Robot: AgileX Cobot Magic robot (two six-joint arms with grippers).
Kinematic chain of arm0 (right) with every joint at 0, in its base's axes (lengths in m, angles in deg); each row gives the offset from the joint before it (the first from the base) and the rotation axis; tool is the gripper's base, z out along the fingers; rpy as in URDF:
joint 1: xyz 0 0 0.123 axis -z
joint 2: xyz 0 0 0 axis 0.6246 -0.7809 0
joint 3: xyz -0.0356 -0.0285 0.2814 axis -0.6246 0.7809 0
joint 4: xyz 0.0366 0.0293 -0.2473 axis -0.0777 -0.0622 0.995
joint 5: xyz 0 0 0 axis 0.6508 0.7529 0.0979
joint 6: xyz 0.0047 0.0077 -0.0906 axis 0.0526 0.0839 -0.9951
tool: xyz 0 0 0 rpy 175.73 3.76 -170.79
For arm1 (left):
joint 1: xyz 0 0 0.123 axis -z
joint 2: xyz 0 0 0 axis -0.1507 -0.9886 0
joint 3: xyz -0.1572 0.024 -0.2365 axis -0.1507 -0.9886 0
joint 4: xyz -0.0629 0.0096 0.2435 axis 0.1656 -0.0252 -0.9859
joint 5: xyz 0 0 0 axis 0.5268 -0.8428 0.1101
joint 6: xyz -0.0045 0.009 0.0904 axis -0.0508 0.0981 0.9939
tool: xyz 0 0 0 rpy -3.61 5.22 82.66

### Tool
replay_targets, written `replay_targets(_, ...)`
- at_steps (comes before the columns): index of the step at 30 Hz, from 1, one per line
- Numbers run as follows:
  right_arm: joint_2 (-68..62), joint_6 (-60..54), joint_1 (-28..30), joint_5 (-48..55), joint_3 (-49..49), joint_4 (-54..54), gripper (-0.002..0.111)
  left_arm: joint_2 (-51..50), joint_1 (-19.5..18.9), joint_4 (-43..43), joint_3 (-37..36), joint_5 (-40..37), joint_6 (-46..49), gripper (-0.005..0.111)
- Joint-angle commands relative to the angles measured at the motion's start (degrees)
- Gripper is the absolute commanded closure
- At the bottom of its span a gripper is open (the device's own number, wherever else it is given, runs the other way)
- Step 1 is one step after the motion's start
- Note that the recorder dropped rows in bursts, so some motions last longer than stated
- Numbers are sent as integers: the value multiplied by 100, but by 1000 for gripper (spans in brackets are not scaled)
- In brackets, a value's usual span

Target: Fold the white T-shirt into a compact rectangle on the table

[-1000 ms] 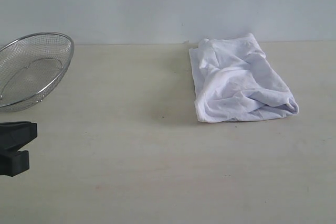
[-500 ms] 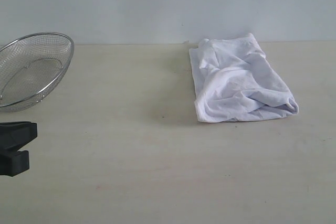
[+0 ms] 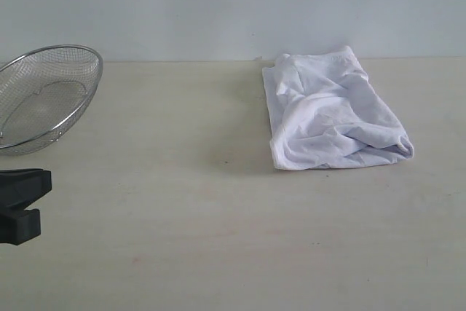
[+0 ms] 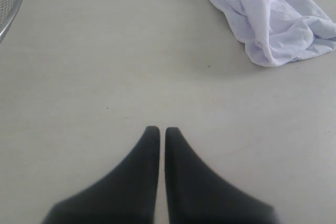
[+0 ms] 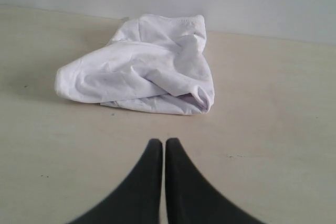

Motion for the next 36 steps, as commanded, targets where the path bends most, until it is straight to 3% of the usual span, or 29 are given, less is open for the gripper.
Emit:
replay_targets(1, 238, -253, 24, 129, -6, -35, 109, 29, 19, 36, -24, 31, -37, 102)
replay_targets(36, 238, -256, 24, 173, -6, -334, 109, 29, 19, 36, -24, 31, -37, 102)
